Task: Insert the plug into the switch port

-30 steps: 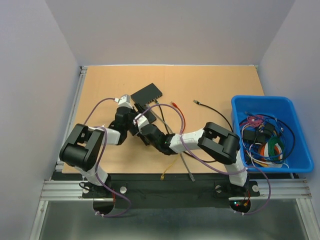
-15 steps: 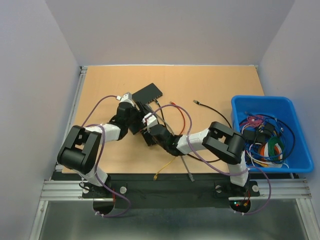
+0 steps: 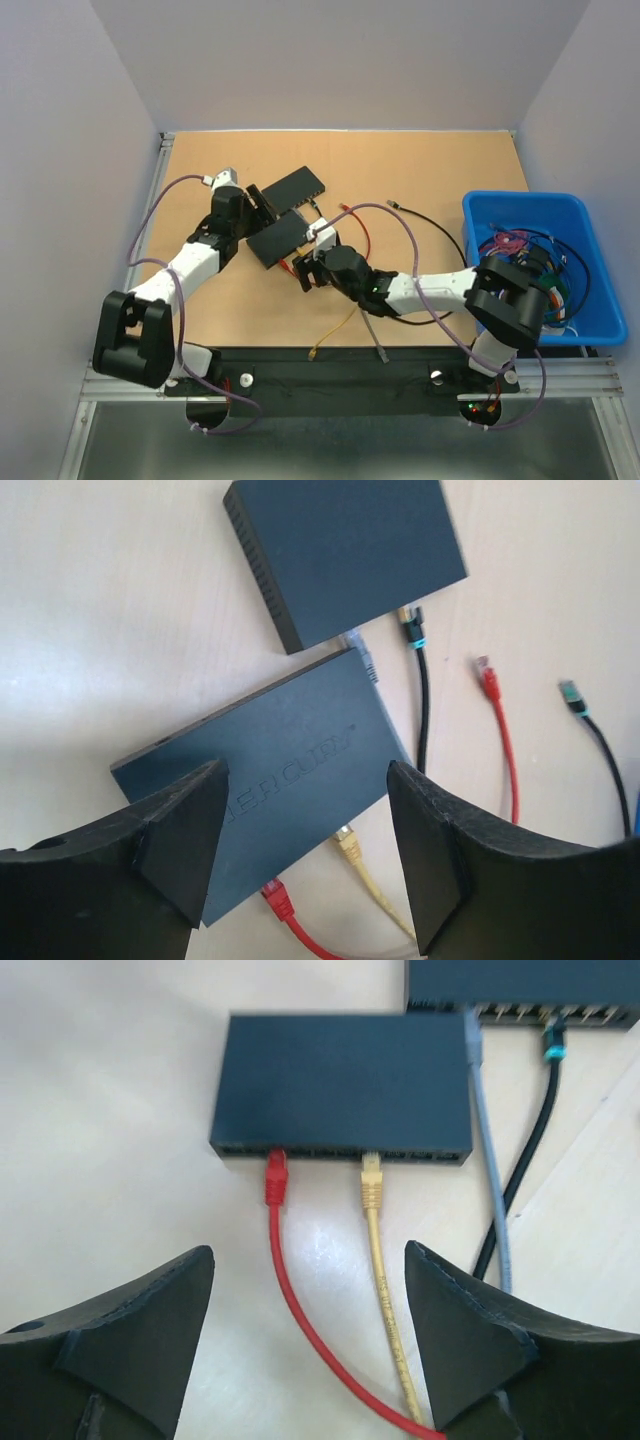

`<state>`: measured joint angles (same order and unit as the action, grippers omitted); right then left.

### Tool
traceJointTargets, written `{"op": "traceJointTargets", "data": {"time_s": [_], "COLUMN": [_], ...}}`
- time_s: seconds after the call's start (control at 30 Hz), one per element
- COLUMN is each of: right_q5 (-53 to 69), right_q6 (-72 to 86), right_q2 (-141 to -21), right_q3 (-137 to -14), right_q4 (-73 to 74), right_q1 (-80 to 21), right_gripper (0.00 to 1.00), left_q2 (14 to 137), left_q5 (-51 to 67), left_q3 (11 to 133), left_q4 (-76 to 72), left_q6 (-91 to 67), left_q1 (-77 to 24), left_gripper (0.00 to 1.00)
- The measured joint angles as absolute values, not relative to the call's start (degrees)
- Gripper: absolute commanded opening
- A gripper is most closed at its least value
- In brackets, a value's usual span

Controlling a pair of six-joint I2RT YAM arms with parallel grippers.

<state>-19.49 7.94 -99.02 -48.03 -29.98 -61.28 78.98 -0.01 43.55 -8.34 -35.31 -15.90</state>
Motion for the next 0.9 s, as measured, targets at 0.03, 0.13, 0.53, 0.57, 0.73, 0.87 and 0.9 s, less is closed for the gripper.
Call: {"op": "traceJointTargets", "data": {"time_s": [0.03, 0.13, 0.53, 0.57, 0.73, 0.87, 0.9], "right_q5": [-19.7, -21.1, -22.9, -22.9, -22.6, -23.2, -23.3], "right_q6": [8.1, 9.3, 20.1, 20.9, 25.3, 27.5, 27.9], "right_q2": [-96.5, -90.5, -61.6, -59.5, -48.9, -43.8, -43.4], "right_q3": [-47.7, -47.5, -38.8, -38.1, -36.8, -35.8, -35.7], "right_q4": [-29.0, -26.2, -8.3, -6.7, 0.6, 4.8, 5.4], "right_q1": [-61.4, -61.6, -61.6, -61.6, -61.6, -61.6, -61.6], "right_gripper": [0.85, 0.86, 0.87, 0.88, 0.91, 0.91, 0.91], "left_q2": [77.0, 71.3, 51.1, 50.5, 46.3, 42.0, 41.3], "left_q5": [-0.6, -1.9, -2.7, -2.7, -3.1, -3.4, -3.4], "left_q3": [43.7, 43.7, 33.4, 32.9, 32.6, 32.7, 32.7], "left_q4": [-7.7, -6.0, -4.8, -4.0, -0.8, 1.2, 1.8], "left_q6": [-34.9, -33.6, -32.8, -32.8, -32.8, -32.9, -32.9], "left_q1": [-15.9, -15.9, -17.3, -17.3, -17.9, -18.0, -18.1], "left_gripper": [0.76, 0.76, 0.76, 0.76, 0.76, 0.76, 0.76]}}
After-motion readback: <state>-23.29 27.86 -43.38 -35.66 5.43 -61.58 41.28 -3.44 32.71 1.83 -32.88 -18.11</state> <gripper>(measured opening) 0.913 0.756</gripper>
